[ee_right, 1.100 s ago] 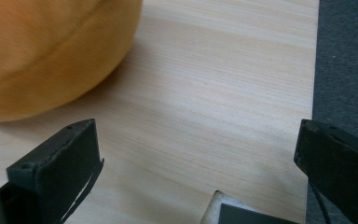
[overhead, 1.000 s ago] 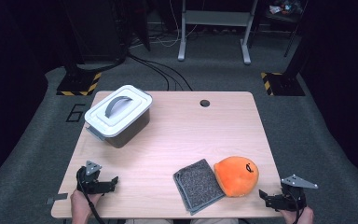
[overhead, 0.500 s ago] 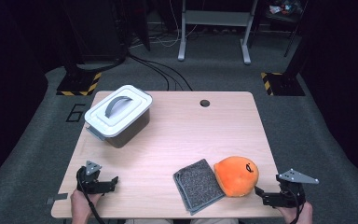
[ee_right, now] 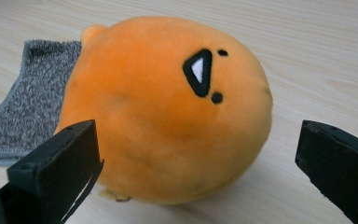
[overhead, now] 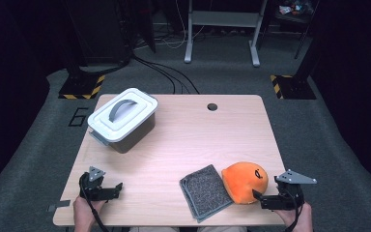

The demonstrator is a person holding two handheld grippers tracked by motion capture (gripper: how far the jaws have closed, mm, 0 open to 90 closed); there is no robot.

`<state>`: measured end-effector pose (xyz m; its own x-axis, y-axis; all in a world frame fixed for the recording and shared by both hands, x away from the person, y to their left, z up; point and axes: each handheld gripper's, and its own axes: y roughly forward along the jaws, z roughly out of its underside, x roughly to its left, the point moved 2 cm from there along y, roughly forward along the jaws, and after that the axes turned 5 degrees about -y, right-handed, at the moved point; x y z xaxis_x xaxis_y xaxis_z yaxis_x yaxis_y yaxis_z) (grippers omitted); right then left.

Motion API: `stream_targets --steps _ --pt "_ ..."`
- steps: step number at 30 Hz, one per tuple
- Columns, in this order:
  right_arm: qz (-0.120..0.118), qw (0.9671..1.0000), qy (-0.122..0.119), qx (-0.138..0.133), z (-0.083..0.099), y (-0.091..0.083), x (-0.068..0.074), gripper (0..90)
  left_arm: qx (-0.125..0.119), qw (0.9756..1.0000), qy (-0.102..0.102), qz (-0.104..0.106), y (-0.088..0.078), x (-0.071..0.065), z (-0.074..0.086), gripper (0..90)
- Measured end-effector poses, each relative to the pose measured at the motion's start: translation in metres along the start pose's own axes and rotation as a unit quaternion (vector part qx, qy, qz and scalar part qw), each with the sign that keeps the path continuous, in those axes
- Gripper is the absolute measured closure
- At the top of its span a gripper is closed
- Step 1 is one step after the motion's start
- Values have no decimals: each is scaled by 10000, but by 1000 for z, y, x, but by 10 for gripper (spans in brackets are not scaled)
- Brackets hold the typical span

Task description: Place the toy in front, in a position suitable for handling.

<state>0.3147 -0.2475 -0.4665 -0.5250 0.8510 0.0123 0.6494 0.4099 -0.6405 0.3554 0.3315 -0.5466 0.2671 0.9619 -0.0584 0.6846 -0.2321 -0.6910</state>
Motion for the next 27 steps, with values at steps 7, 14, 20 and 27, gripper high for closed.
stream_targets --steps 7,14,20,27 --pt "122 9999 -11 -75 -9 10 8 0 -2 10000 -1 -2 0 0 0 0" --pt "145 9998 -26 130 -7 25 10 0 -1 10000 -1 -2 0 0 0 0" --pt "87 9997 89 224 0 34 6 0 -2 10000 0 -1 0 0 0 0" --pt "-129 9993 309 192 7 41 -2 0 -1 10000 -2 -3 0 0 0 0"
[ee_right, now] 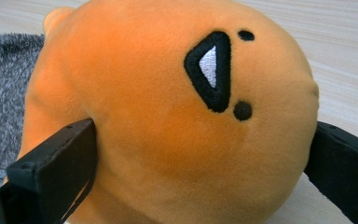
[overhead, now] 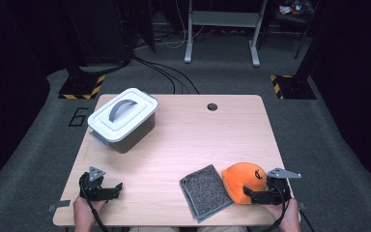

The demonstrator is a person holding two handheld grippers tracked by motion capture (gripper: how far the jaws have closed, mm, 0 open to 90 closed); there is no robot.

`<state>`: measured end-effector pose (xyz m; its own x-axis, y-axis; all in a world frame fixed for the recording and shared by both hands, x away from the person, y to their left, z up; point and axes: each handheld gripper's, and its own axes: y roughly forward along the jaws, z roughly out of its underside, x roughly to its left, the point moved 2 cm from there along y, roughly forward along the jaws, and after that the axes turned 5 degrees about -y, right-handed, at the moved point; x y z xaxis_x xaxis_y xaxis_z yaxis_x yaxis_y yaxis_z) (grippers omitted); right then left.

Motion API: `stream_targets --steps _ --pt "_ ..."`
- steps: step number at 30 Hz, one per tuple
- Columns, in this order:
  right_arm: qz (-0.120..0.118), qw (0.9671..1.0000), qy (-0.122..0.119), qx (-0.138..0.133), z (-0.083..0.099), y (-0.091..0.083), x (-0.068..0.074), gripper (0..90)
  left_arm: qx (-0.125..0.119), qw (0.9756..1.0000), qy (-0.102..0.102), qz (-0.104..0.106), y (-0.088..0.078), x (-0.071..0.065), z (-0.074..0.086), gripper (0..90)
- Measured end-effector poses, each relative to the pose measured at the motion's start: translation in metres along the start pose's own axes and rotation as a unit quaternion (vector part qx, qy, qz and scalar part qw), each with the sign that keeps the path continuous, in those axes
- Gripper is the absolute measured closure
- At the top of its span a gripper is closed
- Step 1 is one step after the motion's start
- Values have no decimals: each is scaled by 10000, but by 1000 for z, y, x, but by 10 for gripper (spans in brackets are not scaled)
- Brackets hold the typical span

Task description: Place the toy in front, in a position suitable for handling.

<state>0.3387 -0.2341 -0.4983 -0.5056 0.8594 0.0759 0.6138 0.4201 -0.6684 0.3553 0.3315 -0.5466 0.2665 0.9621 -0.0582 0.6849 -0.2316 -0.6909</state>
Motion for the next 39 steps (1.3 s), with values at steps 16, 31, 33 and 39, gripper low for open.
stream_targets --steps 16,31,33,39 --pt "-47 10000 -7 -87 2 -6 2 336 -11 10000 -71 -33 0 0 0 0" --pt "-246 9982 144 -527 4 -16 1 476 -23 9999 -87 -70 0 0 0 0" --pt "-268 9978 174 -576 3 -18 1 478 -23 9999 -88 -72 0 0 0 1" --pt "-146 9973 239 -672 1 -23 -3 477 -28 9999 -86 -75 0 1 0 1"
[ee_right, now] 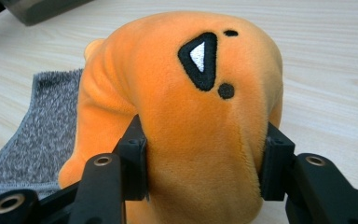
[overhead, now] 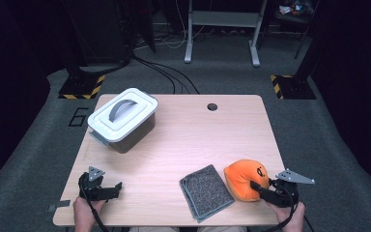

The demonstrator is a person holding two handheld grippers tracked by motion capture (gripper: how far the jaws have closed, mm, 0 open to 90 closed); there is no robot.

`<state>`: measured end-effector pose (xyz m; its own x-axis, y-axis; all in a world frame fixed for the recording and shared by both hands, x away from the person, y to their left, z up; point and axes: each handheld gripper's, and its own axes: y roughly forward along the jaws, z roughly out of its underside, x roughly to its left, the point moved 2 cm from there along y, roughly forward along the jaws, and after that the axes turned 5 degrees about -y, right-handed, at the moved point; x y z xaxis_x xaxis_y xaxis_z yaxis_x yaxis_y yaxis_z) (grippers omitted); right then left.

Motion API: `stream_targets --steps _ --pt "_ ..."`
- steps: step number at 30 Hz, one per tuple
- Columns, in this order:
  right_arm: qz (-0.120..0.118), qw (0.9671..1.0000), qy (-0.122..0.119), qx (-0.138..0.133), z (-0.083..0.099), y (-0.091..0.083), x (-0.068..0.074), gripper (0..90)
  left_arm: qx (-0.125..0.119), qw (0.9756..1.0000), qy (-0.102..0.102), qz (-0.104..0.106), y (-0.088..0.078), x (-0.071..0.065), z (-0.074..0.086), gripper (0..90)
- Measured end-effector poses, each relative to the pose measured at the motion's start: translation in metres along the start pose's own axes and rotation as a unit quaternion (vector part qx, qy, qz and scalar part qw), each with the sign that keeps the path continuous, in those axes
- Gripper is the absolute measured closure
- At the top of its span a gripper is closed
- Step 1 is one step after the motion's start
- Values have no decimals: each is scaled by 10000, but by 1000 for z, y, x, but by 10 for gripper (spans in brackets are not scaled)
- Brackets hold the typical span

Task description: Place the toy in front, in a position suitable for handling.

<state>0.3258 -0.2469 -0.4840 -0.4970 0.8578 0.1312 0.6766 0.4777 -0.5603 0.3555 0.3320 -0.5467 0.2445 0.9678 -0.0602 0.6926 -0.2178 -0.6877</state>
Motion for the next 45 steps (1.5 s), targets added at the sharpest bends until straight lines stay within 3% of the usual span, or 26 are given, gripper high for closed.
stream_targets --steps 15,45 --pt "255 9996 -89 -130 -21 3 -10 474 -7 10000 2 -7 0 0 0 1" --pt "312 9986 -365 -211 -62 35 -12 469 -18 10000 -23 -40 0 0 0 1"
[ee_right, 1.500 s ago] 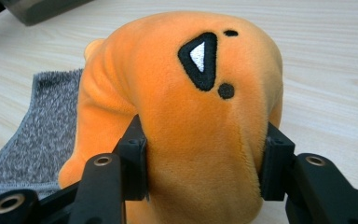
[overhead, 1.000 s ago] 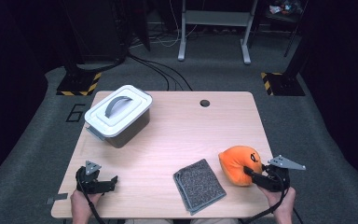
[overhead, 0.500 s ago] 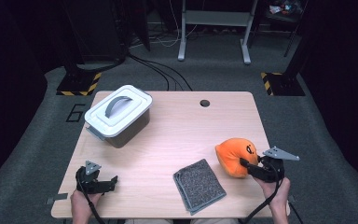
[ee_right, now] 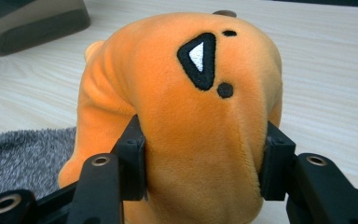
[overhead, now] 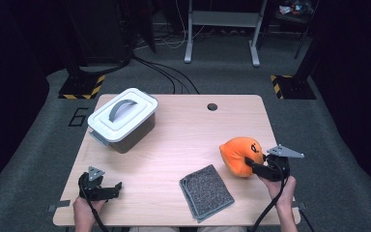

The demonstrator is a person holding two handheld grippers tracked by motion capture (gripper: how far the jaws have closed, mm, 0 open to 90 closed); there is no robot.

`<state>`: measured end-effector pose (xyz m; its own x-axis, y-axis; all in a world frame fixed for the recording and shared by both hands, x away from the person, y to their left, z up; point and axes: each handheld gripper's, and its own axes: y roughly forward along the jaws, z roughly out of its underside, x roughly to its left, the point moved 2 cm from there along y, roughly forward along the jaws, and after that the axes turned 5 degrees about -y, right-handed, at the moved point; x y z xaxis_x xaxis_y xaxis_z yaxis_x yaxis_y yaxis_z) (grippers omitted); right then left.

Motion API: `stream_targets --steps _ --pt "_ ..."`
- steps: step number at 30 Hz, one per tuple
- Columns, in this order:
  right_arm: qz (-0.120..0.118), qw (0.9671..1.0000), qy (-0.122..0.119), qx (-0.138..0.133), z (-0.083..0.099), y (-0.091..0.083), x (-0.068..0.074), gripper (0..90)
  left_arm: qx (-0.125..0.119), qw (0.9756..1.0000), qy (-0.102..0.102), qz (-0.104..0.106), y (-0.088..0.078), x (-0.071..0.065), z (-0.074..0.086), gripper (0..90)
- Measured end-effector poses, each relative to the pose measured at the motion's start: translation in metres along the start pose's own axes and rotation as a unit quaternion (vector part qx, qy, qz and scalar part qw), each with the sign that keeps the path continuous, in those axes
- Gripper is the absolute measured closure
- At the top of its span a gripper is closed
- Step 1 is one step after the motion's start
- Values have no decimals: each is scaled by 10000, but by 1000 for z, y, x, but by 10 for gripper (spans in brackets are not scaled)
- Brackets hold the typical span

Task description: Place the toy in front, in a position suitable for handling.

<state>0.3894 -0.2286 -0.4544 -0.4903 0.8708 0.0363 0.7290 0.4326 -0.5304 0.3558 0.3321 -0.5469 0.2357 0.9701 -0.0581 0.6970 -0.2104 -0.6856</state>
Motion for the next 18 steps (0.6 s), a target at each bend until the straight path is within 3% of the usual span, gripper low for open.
stream_targets --steps 18 --pt "6 10000 -86 25 -16 19 1 466 1 10000 -12 -5 0 0 0 1"
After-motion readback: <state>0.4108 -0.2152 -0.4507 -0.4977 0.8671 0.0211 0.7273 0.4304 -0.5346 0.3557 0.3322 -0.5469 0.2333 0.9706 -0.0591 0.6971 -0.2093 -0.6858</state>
